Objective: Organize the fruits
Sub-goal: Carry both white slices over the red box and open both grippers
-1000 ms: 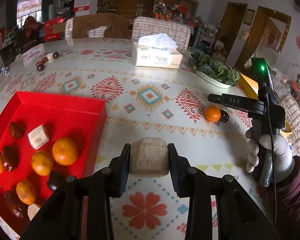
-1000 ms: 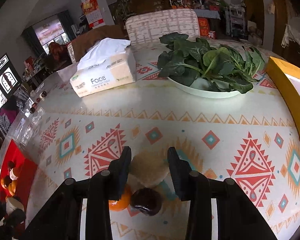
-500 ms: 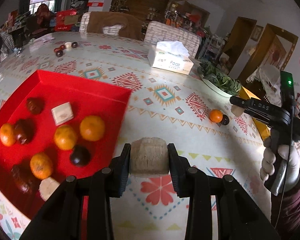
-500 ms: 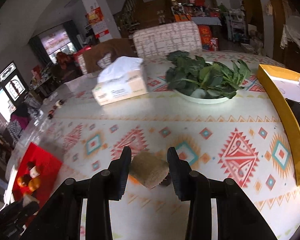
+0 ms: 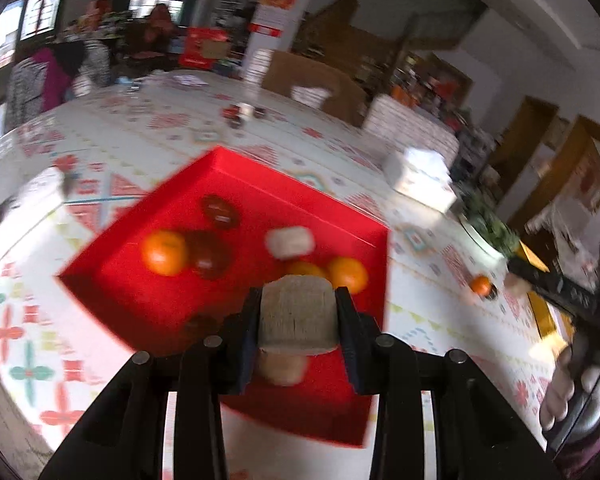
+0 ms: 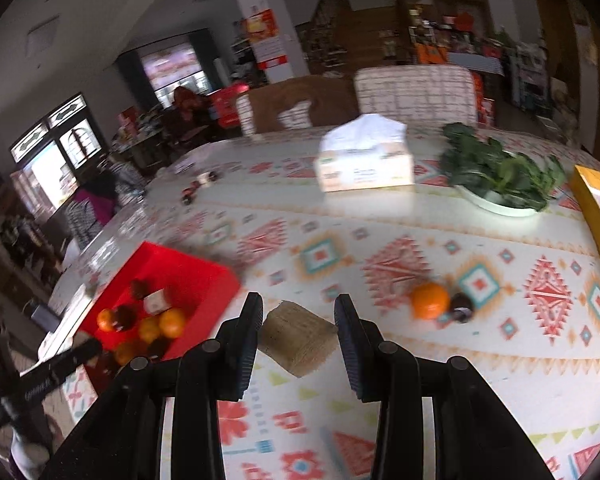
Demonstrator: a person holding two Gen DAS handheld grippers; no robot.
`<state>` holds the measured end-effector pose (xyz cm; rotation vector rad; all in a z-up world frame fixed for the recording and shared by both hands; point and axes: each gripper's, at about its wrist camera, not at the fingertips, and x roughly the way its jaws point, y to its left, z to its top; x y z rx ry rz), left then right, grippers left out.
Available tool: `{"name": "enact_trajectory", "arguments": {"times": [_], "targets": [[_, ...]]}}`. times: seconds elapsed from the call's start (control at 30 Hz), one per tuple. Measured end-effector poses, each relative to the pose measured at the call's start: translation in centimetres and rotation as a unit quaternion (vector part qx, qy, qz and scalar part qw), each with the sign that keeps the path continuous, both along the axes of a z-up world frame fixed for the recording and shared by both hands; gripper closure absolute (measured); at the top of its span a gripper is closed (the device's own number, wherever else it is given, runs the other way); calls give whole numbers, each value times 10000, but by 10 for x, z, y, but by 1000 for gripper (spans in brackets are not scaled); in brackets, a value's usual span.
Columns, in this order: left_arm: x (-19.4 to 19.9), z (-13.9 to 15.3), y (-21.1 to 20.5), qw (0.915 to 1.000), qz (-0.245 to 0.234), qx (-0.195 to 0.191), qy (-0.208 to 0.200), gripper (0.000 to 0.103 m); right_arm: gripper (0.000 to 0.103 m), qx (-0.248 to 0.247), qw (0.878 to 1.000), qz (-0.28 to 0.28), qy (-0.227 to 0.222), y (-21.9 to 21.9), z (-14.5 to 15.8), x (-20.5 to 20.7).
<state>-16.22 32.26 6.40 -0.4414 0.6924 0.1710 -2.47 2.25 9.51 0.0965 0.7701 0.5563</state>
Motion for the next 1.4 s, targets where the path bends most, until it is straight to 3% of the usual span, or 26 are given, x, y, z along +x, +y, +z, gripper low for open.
{"name": "enact_trajectory", "arguments": {"times": [0.27,0.77,1.07,1.4], "targets": [[-20,-11,45,9987,494,-99,49,68,62,-123,9979,627,79,63,-8,-22],[-10,-33,65,9985,435,-243,237,68,62,-248,9858,1590,469,167,-36,-38],[4,-39,66,9988,372,-153,283,68,62,-76,9784,1874,874,199,-52,-29],[11,-42,61,9988,341,94,337,68,62,-57,9750,2020,923,222,-53,-23]]}}
